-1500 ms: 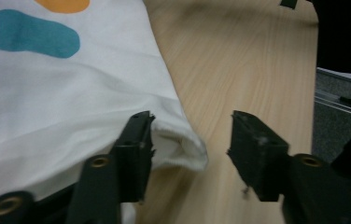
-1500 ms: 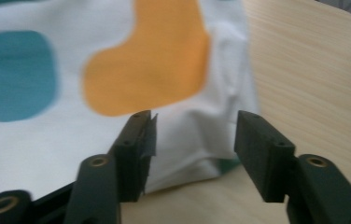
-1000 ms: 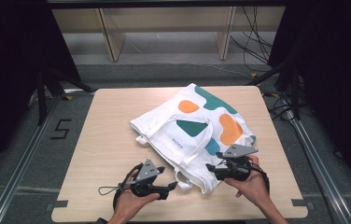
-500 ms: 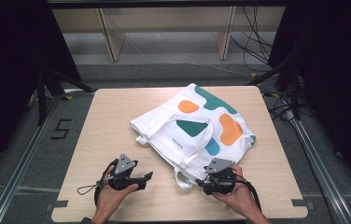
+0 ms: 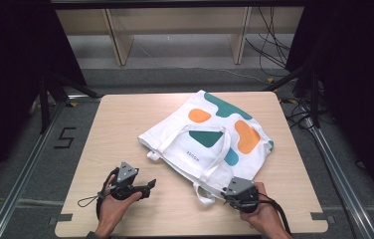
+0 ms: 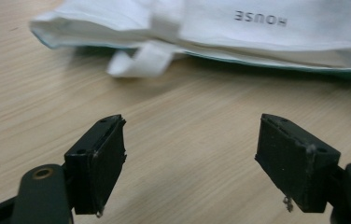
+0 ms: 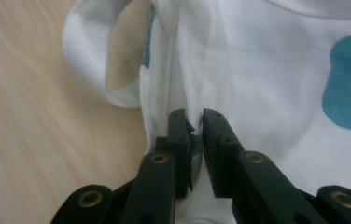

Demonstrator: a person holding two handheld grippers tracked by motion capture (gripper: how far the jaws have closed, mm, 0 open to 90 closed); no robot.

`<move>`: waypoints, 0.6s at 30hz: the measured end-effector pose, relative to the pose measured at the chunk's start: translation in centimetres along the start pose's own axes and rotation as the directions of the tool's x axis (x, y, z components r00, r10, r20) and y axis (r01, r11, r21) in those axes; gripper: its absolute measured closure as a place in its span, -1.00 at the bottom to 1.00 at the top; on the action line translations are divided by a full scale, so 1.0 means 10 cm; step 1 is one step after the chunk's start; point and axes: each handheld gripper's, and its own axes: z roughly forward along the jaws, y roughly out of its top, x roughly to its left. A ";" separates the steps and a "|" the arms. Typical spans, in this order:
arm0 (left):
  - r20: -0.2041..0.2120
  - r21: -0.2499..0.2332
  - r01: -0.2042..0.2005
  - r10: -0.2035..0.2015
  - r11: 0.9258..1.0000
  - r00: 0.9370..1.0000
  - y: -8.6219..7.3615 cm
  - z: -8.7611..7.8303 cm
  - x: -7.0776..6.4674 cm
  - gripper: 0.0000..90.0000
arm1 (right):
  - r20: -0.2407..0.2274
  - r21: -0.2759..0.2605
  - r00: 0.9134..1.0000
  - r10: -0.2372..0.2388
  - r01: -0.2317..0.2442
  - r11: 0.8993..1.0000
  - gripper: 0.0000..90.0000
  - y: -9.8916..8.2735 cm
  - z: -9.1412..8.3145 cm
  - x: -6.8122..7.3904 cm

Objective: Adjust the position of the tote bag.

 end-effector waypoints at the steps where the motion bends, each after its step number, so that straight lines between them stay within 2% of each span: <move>1: -0.013 0.001 -0.001 0.001 1.000 1.000 0.00 -0.01 0.01 -0.49 | 0.007 0.007 1.000 0.005 -0.005 1.000 0.86 -0.05 -0.04 -0.04; 3: -0.036 -0.009 -0.001 0.001 1.000 0.999 0.00 -0.01 0.04 -0.50 | 0.018 0.013 1.000 0.020 -0.020 1.000 0.90 -0.14 -0.11 -0.11; 4: -0.045 -0.007 -0.001 0.001 1.000 0.999 0.00 -0.01 0.05 -0.51 | 0.047 0.004 0.997 0.059 -0.060 0.998 0.91 -0.26 -0.20 -0.20; 6: -0.066 -0.008 -0.014 0.013 1.000 0.998 0.00 -0.02 0.07 -0.51 | 0.057 0.004 0.996 0.066 -0.067 0.998 0.91 -0.30 -0.23 -0.24; 8: -0.069 -0.012 0.002 -0.003 1.000 0.998 0.00 0.00 0.08 -0.52 | 0.076 0.004 0.993 0.091 -0.092 0.996 0.91 -0.42 -0.30 -0.33; 9: -0.077 0.008 -0.013 0.013 1.000 0.997 0.01 0.00 0.09 -0.52 | 0.087 0.000 0.992 0.088 -0.088 0.996 0.91 -0.48 -0.34 -0.39; 10: -0.085 0.012 -0.009 0.010 1.000 0.996 0.01 0.01 0.09 -0.52 | 0.100 -0.002 0.989 0.108 -0.108 0.994 0.91 -0.52 -0.37 -0.42; 11: -0.089 0.024 -0.019 0.021 1.000 0.996 0.01 0.00 0.10 -0.52 | 0.107 -0.008 0.989 0.104 -0.104 0.995 0.91 -0.57 -0.40 -0.46; 12: -0.094 0.006 -0.006 0.006 1.000 0.996 0.01 0.02 0.09 -0.52 | 0.112 -0.011 0.987 0.112 -0.112 0.994 0.91 -0.60 -0.42 -0.49; 14: -0.095 0.012 -0.006 0.007 1.000 0.995 0.03 0.04 0.09 -0.51 | 0.125 -0.026 0.985 0.117 -0.114 0.993 0.90 -0.69 -0.46 -0.56; 15: -0.090 0.027 -0.027 0.029 0.999 0.996 0.03 0.05 0.09 -0.49 | 0.124 -0.027 0.985 0.121 -0.119 0.993 0.89 -0.72 -0.47 -0.59; 16: -0.093 0.033 -0.024 0.027 0.999 0.995 0.03 0.06 0.07 -0.48 | 0.140 -0.031 0.979 0.145 -0.142 0.989 0.86 -0.77 -0.50 -0.62; 17: -0.080 0.016 -0.015 0.016 1.000 0.997 0.04 0.08 0.05 -0.48 | 0.140 -0.031 0.979 0.145 -0.142 0.989 0.86 -0.77 -0.50 -0.62; 18: -0.075 0.018 -0.028 0.029 0.999 0.997 0.05 0.10 0.03 -0.48 | 0.142 -0.034 0.977 0.156 -0.153 0.988 0.85 -0.78 -0.51 -0.62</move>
